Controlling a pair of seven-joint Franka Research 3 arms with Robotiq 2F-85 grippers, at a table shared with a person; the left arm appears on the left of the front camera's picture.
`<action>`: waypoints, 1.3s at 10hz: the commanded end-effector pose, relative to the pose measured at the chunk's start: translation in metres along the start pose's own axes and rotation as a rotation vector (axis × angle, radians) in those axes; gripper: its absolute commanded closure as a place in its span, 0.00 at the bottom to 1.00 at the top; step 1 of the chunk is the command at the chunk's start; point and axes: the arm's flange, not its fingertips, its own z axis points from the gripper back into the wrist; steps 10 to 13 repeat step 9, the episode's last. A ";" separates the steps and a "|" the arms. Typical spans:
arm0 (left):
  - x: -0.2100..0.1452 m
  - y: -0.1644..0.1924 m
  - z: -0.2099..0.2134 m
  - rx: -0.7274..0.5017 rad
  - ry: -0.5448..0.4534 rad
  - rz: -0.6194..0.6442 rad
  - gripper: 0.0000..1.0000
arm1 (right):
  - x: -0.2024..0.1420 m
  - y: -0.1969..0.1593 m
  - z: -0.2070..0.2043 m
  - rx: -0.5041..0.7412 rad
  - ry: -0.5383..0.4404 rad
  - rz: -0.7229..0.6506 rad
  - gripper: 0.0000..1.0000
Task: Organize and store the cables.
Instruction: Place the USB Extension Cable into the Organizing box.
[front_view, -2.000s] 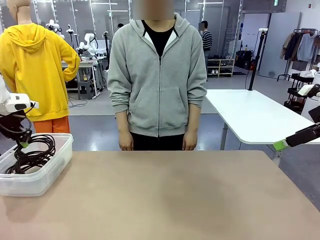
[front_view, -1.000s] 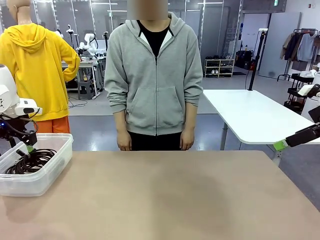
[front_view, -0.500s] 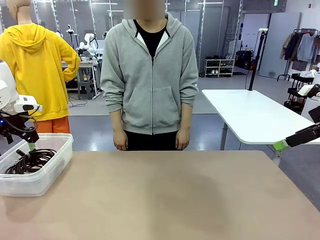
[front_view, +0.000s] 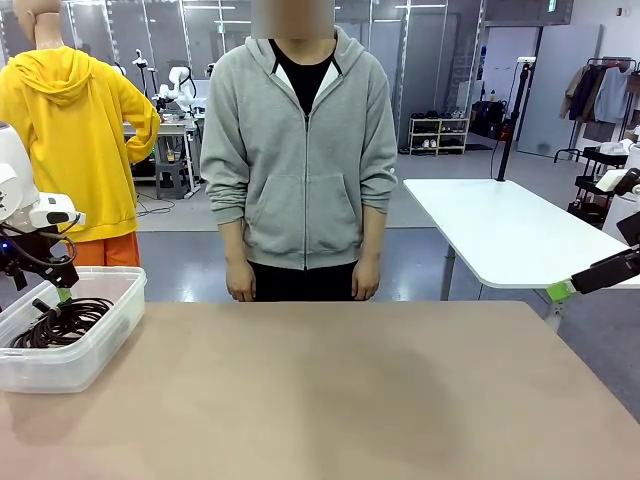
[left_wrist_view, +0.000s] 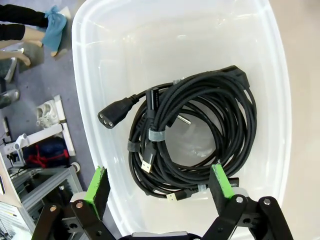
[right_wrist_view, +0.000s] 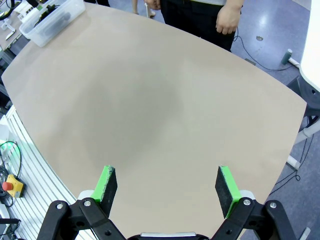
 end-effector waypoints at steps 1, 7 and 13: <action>0.003 0.003 0.000 0.004 -0.005 0.002 0.00 | 0.001 0.000 -0.001 -0.009 -0.005 -0.014 0.00; 0.003 0.003 0.000 0.004 -0.005 0.002 0.00 | 0.001 0.000 -0.001 -0.009 -0.005 -0.014 0.00; 0.003 0.003 0.000 0.004 -0.005 0.002 0.00 | 0.001 0.000 -0.001 -0.009 -0.005 -0.014 0.00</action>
